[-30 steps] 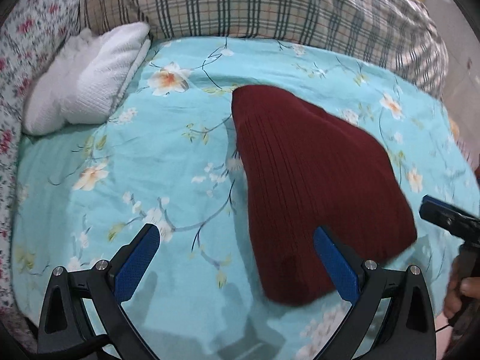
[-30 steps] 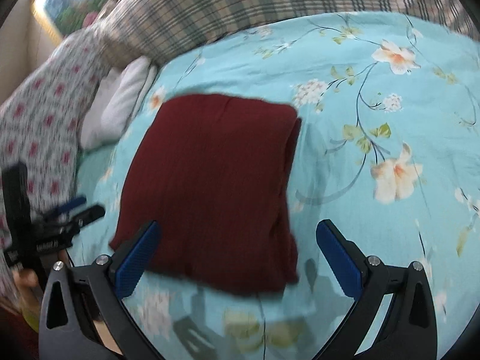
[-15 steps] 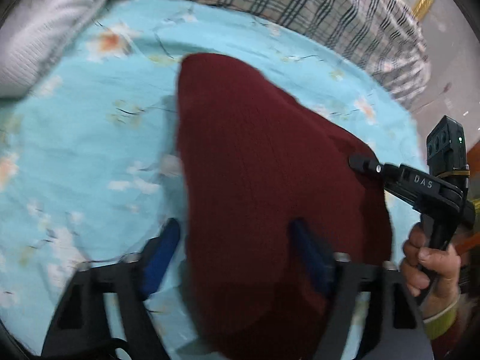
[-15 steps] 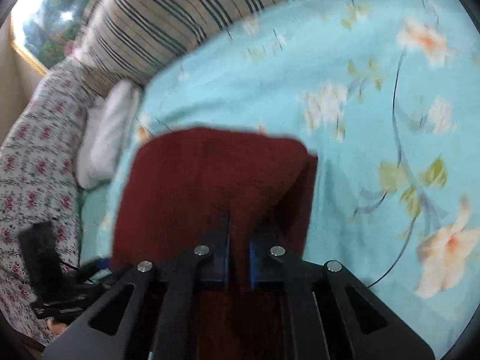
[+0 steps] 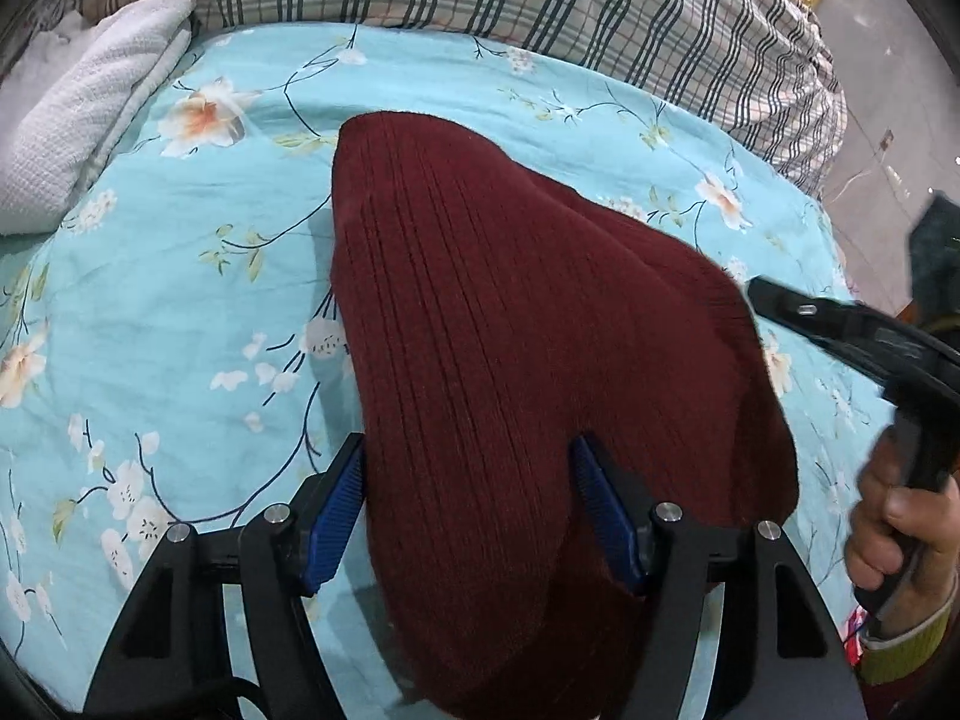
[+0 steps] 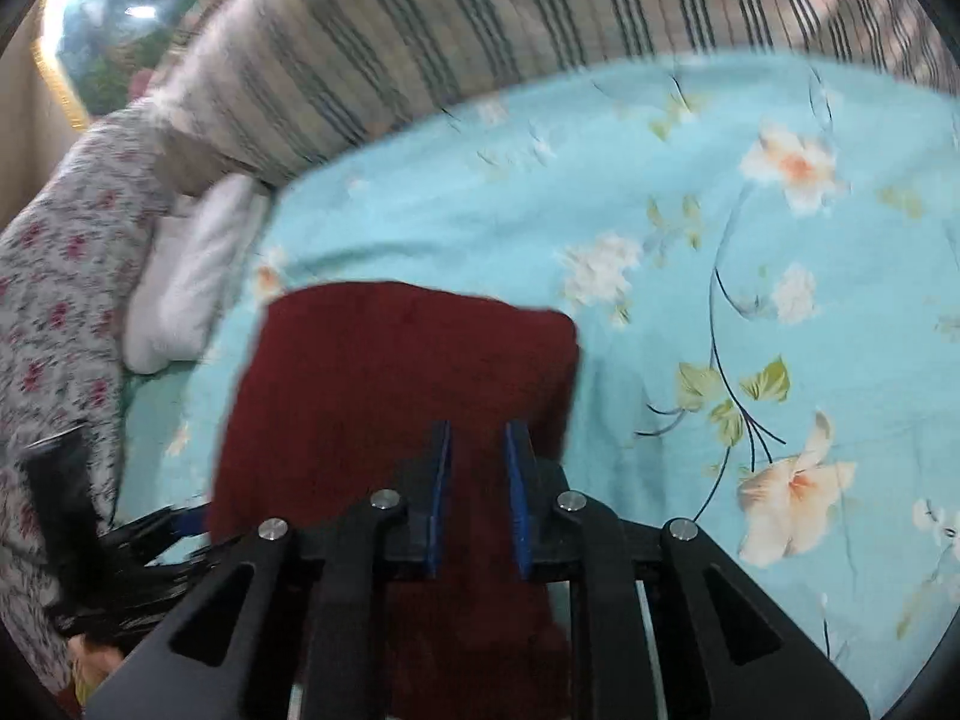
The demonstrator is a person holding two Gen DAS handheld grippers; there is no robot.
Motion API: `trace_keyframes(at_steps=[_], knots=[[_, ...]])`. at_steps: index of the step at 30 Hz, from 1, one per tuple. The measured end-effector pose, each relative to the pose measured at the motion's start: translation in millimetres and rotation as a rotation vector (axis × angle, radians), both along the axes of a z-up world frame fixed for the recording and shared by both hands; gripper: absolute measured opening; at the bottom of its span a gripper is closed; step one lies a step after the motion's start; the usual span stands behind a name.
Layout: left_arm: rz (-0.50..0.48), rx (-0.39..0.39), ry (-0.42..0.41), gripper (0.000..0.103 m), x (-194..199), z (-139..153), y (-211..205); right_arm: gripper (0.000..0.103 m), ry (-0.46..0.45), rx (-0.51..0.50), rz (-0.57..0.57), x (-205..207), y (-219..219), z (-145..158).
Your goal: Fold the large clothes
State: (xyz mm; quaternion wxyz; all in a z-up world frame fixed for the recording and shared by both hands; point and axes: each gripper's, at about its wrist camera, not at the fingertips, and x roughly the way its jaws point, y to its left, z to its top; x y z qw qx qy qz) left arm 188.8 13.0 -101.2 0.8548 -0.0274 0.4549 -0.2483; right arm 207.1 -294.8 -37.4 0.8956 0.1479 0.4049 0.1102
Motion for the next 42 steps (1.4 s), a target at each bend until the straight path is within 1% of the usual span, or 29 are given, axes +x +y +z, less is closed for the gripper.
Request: trace_keyframes(at_steps=[2, 3, 5, 6, 7, 8, 9, 10, 13, 15, 18, 19, 21, 22, 23, 24, 25, 26, 27, 28, 29, 30, 33, 35, 39, 42], knots=[[0.002, -0.004, 0.001, 0.069, -4, 2, 5, 0.019, -0.010, 0.021, 0.079, -11, 15, 0], [0.002, -0.004, -0.003, 0.069, -10, 4, 8, 0.019, 0.011, 0.027, 0.123, -14, 24, -6], [-0.011, 0.002, -0.026, 0.068, -24, 9, 16, 0.019, 0.054, 0.009, 0.159, -17, 34, -20], [-0.015, 0.010, -0.031, 0.068, -28, 9, 16, 0.019, 0.075, -0.026, 0.157, -18, 37, -30], [-0.022, 0.036, -0.034, 0.067, -34, 6, 17, 0.019, 0.096, -0.055, 0.145, -18, 37, -39], [-0.033, 0.053, -0.028, 0.064, -36, 0, 15, 0.018, 0.115, -0.060, 0.137, -18, 35, -47], [-0.040, 0.067, -0.019, 0.062, -37, -6, 14, 0.017, 0.124, -0.039, 0.132, -17, 32, -56], [-0.040, 0.075, -0.005, 0.062, -38, -16, 11, 0.015, 0.118, -0.031, 0.126, -19, 29, -58], [-0.032, 0.030, 0.021, 0.062, -34, -29, 10, 0.015, 0.111, -0.033, 0.120, -22, 26, -57], [-0.027, 0.014, 0.021, 0.062, -32, -32, 10, 0.015, 0.113, -0.038, 0.119, -23, 27, -55], [-0.022, 0.014, 0.018, 0.062, -34, -29, 13, 0.016, 0.118, -0.025, 0.111, -31, 24, -49], [-0.017, 0.009, 0.018, 0.062, -36, -26, 16, 0.018, 0.117, -0.024, 0.110, -34, 24, -47], [-0.001, -0.004, 0.022, 0.064, -41, -18, 24, 0.019, 0.109, -0.030, 0.105, -44, 26, -38], [0.008, -0.006, 0.024, 0.065, -44, -14, 26, 0.019, 0.105, -0.028, 0.105, -47, 28, -34], [0.016, -0.002, 0.022, 0.069, -47, -11, 29, 0.019, 0.099, -0.025, 0.106, -53, 27, -29], [0.024, 0.006, 0.019, 0.076, -49, -9, 31, 0.019, 0.092, -0.024, 0.106, -59, 28, -25], [0.038, 0.025, 0.011, 0.081, -53, -5, 34, 0.020, 0.088, -0.024, 0.105, -64, 28, -22], [0.049, 0.041, 0.002, 0.086, -56, -3, 35, 0.026, 0.082, -0.023, 0.103, -72, 27, -18], [0.058, 0.060, -0.009, 0.088, -61, 1, 37, 0.033, 0.079, -0.024, 0.102, -77, 27, -15], [0.064, 0.082, -0.023, 0.089, -69, 5, 39, 0.049, 0.074, -0.027, 0.100, -84, 27, -12], [0.067, 0.100, -0.035, 0.092, -75, 7, 40, 0.061, 0.069, -0.034, 0.097, -92, 27, -10], [0.069, 0.119, -0.048, 0.094, -83, 9, 41, 0.063, 0.060, -0.046, 0.095, -100, 27, -7], [0.062, 0.187, -0.068, 0.096, -103, 5, 40, 0.066, 0.062, -0.086, 0.101, -122, 29, -6], [0.051, 0.225, -0.069, 0.096, -117, -1, 41, 0.075, 0.073, -0.109, 0.106, -133, 31, -8], [0.033, 0.302, -0.074, 0.096, -137, -11, 36, 0.077, 0.099, -0.150, 0.125, -154, 35, -16], [0.021, 0.325, -0.096, 0.096, -147, -7, 40, 0.078, 0.120, -0.162, 0.147, -162, 37, -17]])
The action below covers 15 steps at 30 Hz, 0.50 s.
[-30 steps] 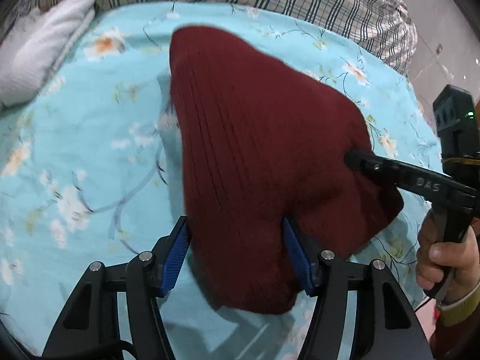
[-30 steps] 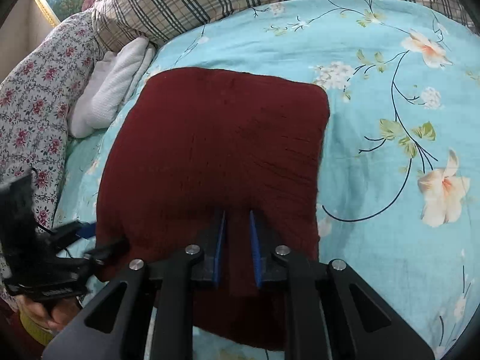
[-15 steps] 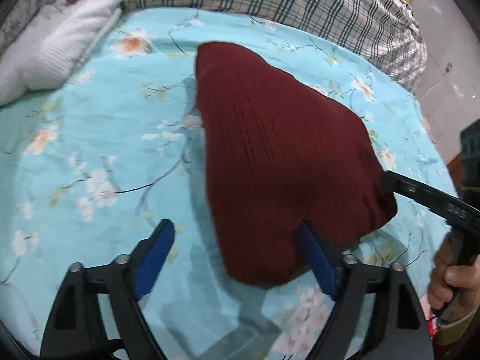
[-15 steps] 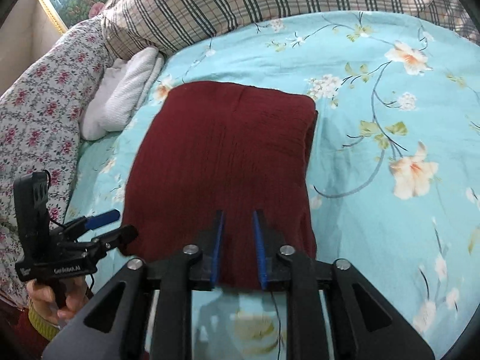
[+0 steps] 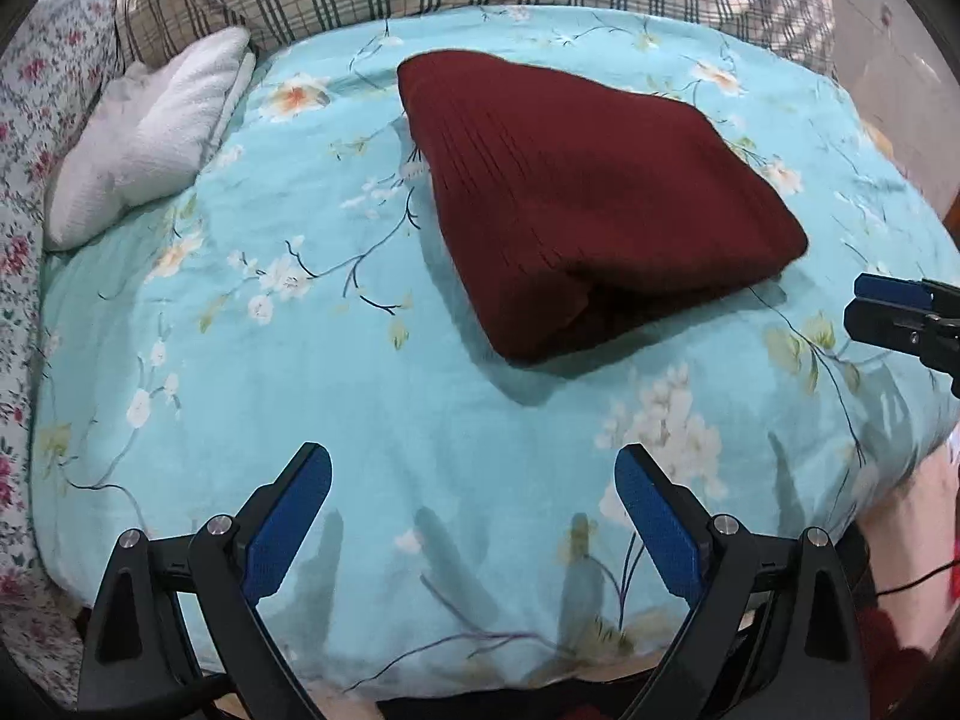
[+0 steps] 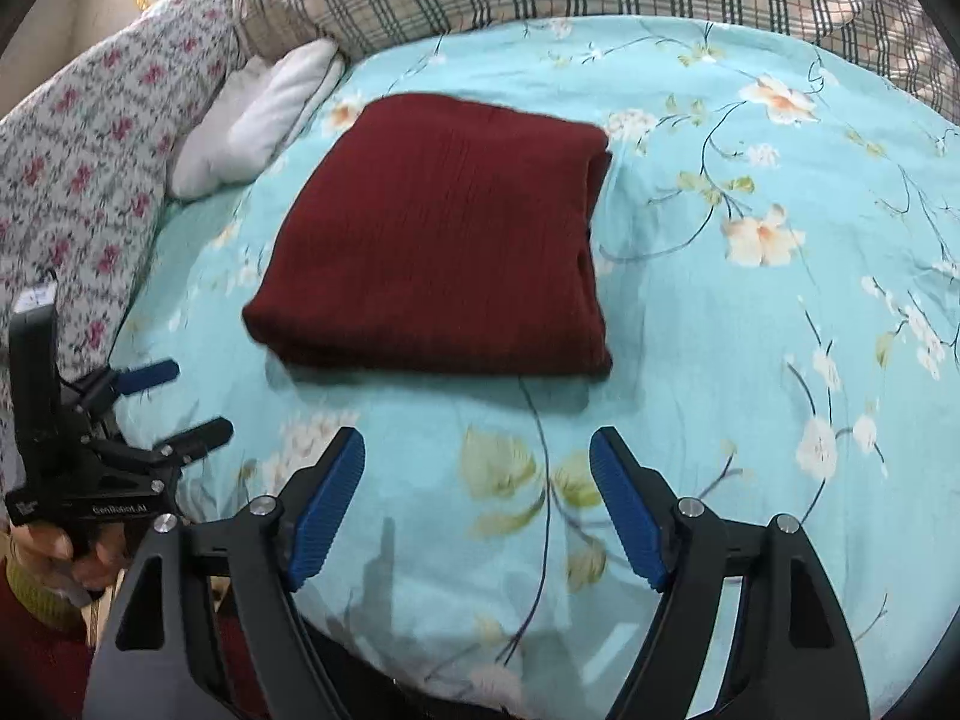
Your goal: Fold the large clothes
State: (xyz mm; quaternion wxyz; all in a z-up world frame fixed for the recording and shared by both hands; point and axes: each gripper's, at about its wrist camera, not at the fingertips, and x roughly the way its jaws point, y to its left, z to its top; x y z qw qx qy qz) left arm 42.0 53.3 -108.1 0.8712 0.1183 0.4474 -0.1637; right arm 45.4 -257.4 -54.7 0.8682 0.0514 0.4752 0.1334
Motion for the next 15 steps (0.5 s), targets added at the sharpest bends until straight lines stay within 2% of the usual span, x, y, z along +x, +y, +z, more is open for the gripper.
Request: trace_keyframes(at_steps=[4, 6, 9, 10, 12, 15], knots=[[0.000, 0.015, -0.072, 0.096, -5, 27, 5, 0.079, -0.019, -0.018, 0.014, -8, 1, 15], [0.005, 0.018, -0.109, 0.100, -7, 47, 7, 0.082, -0.055, -0.016, 0.019, -12, 0, 30], [0.029, 0.049, -0.158, 0.102, -8, 66, 6, 0.093, -0.097, -0.022, 0.028, -15, 2, 47], [0.033, 0.054, -0.164, 0.102, -8, 69, 6, 0.103, -0.104, -0.028, 0.034, -15, 3, 50], [0.042, 0.056, -0.173, 0.102, -5, 72, 3, 0.103, -0.119, -0.036, 0.048, -13, 6, 52], [0.049, 0.053, -0.153, 0.102, 4, 69, 0, 0.103, -0.095, -0.044, 0.056, -6, 11, 44]])
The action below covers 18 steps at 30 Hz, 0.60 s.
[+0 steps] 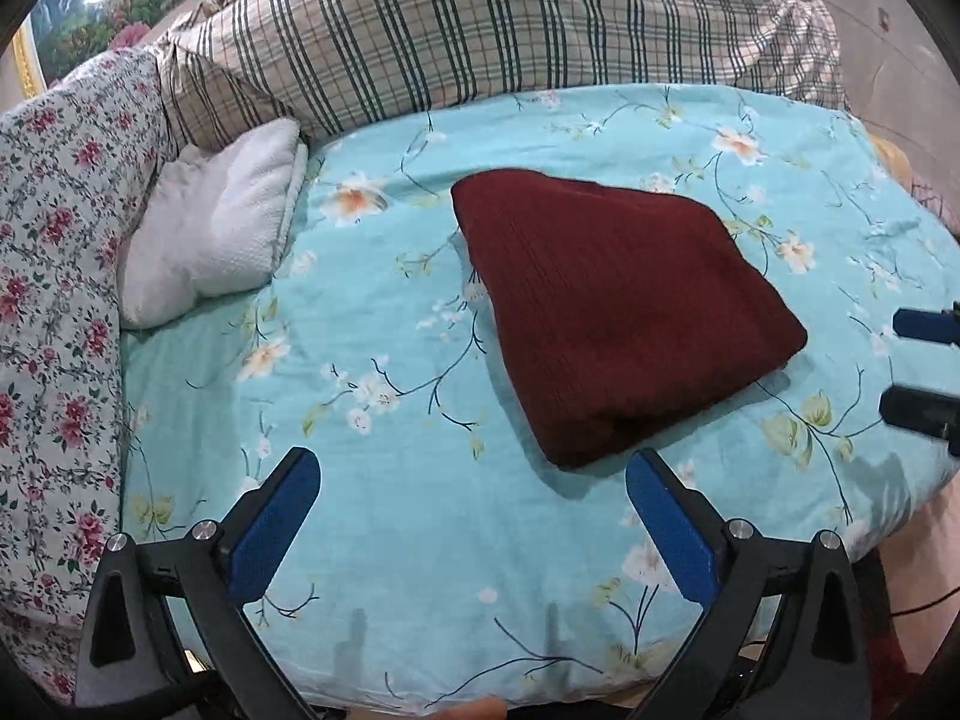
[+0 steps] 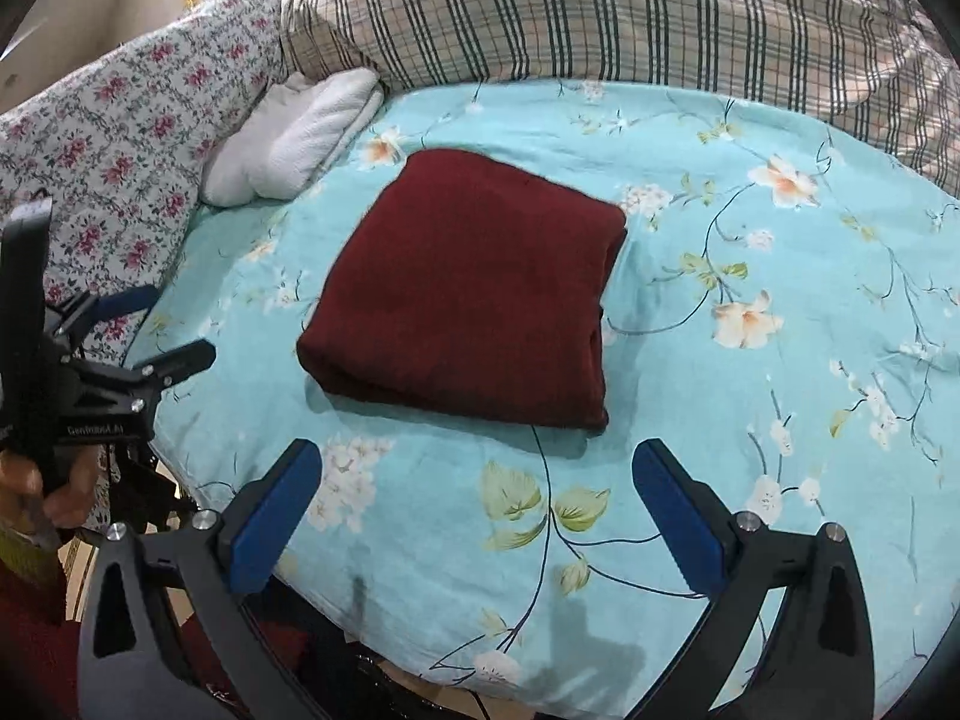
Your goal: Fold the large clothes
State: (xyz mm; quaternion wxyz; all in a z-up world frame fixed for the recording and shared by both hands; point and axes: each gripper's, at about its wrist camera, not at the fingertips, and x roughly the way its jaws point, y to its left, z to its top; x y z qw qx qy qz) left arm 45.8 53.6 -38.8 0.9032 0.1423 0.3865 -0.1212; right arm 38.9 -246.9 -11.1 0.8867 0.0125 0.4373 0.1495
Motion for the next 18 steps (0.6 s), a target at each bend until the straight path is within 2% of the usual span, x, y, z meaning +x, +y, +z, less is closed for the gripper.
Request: trace_keyframes(at_steps=[18], knots=[[0.022, 0.008, 0.004, 0.102, 32, -7, -22, 0.103, 0.053, 0.035, -0.013, 32, 1, -15]])
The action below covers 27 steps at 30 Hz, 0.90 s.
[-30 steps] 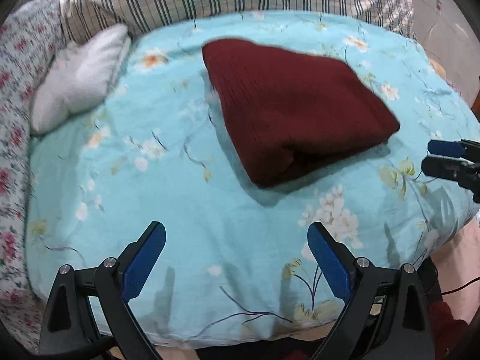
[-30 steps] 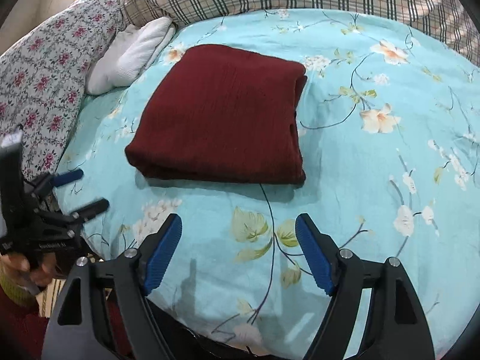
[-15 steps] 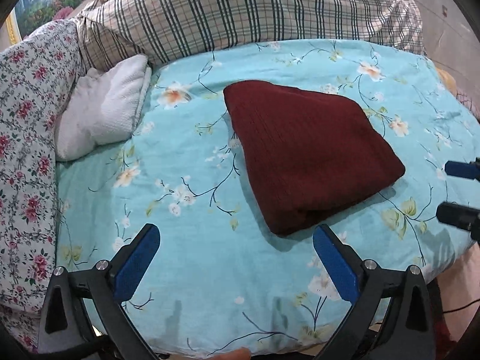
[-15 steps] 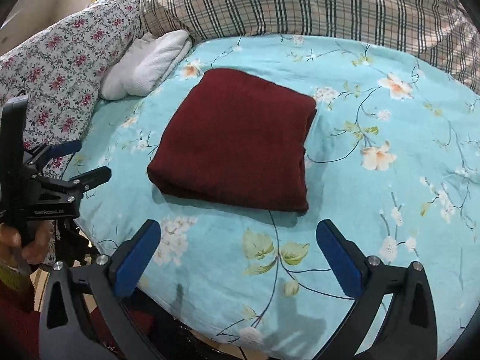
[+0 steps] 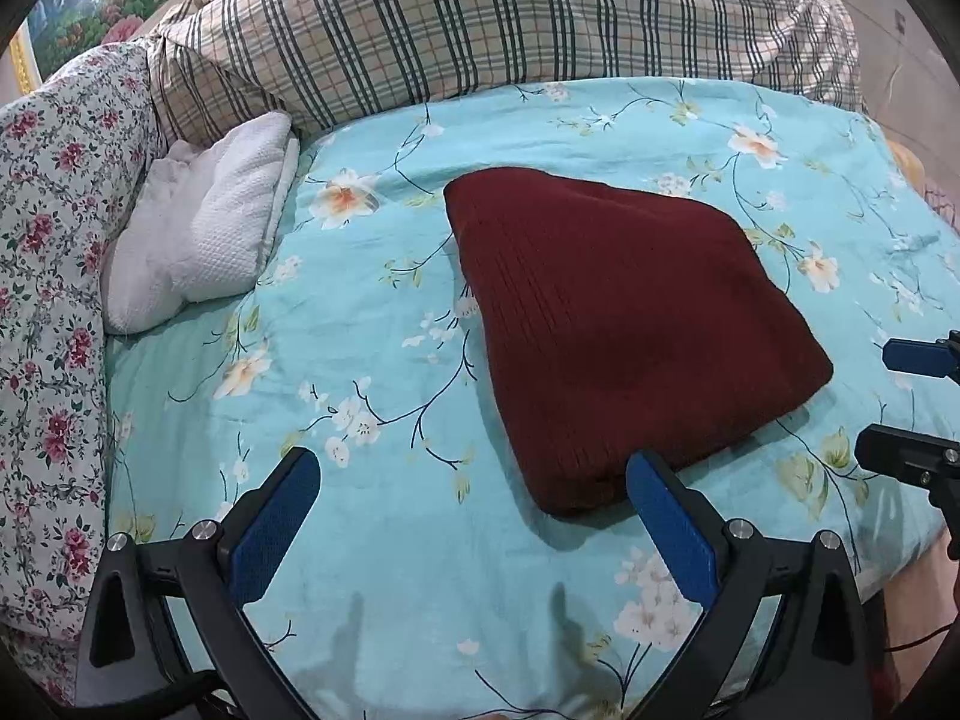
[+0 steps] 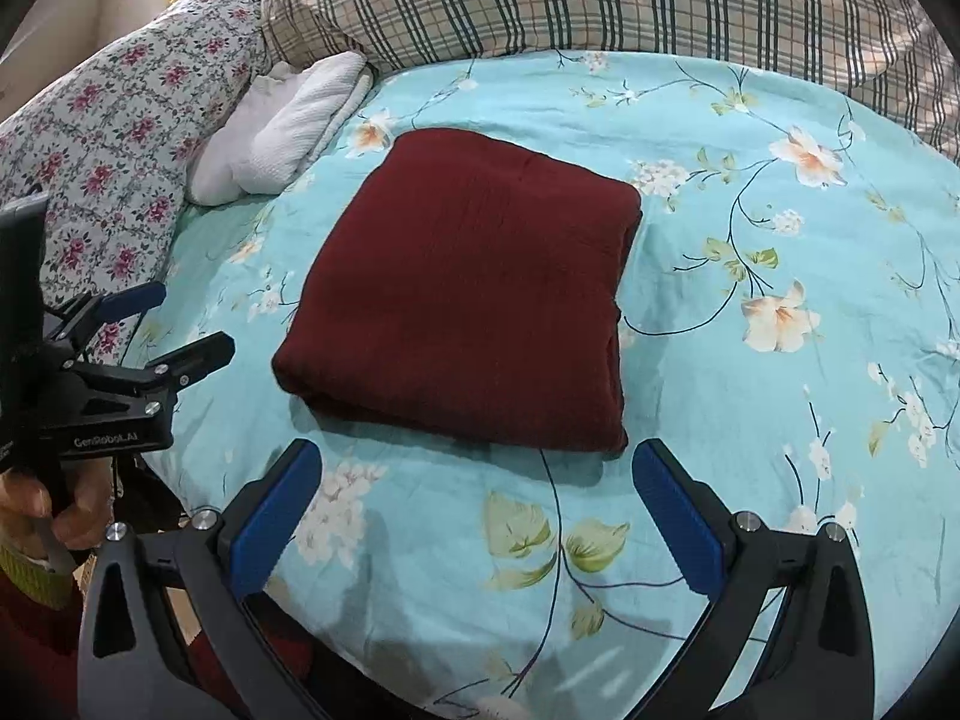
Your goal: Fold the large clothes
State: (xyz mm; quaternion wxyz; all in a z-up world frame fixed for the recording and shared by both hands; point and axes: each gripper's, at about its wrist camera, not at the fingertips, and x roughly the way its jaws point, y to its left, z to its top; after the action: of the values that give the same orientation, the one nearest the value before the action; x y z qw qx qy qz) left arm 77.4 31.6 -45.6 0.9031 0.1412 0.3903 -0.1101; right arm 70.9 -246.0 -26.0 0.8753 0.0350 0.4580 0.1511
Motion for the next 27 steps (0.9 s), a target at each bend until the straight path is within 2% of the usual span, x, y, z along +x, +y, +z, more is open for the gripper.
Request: trace_keyframes(at_steps=[13, 27], knots=[[-0.001, -0.007, -0.026, 0.102, -2, 10, 0, 0.103, -0.010, -0.012, 0.020, 4, 3, 13], [-0.008, -0.020, -0.016, 0.102, -2, 10, 1, 0.103, -0.006, -0.033, 0.038, 3, 11, 13]])
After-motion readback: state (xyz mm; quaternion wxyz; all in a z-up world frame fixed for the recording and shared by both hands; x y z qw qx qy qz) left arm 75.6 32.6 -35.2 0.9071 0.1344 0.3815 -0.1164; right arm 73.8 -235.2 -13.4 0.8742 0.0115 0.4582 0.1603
